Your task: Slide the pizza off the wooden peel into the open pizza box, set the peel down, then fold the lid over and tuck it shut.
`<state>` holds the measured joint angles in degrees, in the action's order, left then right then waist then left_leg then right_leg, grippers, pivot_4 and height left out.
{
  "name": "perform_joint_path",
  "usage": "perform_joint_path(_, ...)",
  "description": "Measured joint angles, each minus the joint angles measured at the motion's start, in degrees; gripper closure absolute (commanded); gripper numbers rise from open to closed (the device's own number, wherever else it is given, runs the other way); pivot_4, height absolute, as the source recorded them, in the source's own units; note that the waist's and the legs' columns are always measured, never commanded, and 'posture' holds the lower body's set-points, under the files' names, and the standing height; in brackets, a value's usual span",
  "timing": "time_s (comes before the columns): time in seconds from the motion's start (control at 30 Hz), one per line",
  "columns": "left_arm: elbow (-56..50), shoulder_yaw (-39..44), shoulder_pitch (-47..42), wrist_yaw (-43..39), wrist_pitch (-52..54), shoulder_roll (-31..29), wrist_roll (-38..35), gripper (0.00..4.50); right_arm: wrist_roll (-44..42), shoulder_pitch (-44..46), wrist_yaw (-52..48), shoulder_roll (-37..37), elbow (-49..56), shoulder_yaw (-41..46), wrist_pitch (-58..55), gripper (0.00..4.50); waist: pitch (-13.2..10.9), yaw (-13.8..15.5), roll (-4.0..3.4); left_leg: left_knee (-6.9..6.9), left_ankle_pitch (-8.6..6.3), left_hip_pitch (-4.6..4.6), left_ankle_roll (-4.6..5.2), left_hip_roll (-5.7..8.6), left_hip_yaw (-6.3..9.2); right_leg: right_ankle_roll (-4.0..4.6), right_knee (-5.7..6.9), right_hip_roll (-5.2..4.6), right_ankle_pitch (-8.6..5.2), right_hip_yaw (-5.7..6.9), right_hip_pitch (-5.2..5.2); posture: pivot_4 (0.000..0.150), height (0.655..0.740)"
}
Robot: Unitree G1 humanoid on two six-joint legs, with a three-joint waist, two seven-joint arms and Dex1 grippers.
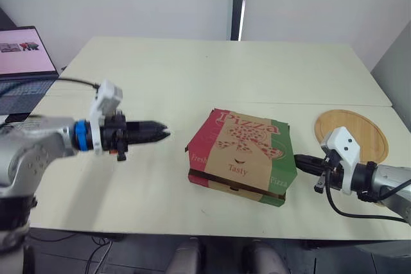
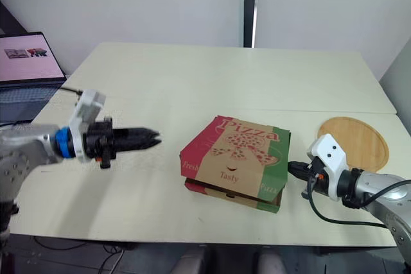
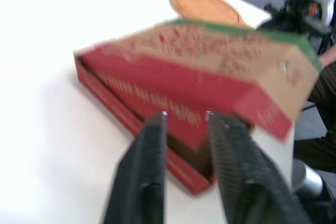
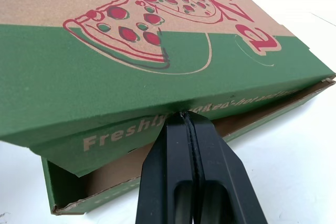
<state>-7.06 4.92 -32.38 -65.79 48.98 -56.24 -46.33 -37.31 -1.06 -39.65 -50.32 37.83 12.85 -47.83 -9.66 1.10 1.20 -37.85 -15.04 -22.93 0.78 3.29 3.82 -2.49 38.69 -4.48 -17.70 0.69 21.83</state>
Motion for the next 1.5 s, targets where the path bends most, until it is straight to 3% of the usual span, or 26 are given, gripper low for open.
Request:
perform_joint_path(0.2,4.6,-10.1,-9.4,-2.9,-3.6,7.3,7.3,4.44,0.0,-0.2,-1.3,-0.6,0.1,-0.2,0.1,4.5,0.0,-0.7,0.04,-0.02,0.01,-0.01,0.0,0.0,-0.01,0.0,0.09,0.02,0.0,-0.03,0.03,0.15,0.7281)
perform_joint_path(0.37,7.1,-12.9,-10.9,-4.6,-6.1,11.7,10.7,4.44,-1.1,-1.3,-2.6,-1.3,1.2,-0.1,-0.2,4.5,0.0,-1.3,0.05,-0.02,0.01,-0.01,0.0,-0.03,0.0,0.0,0.11,0.05,0.0,-0.04,0.05,0.15,0.7281)
perform_joint_path(1.5,9.2,-13.8,-9.4,-8.8,-10.3,15.5,16.7,4.44,-9.2,-7.3,1.2,3.8,6.9,-0.4,-3.8,4.5,-0.1,-1.2,0.07,-0.11,0.01,0.0,0.0,-0.01,0.04,0.0,0.18,0.06,0.0,-0.04,0.03,0.15,0.7281)
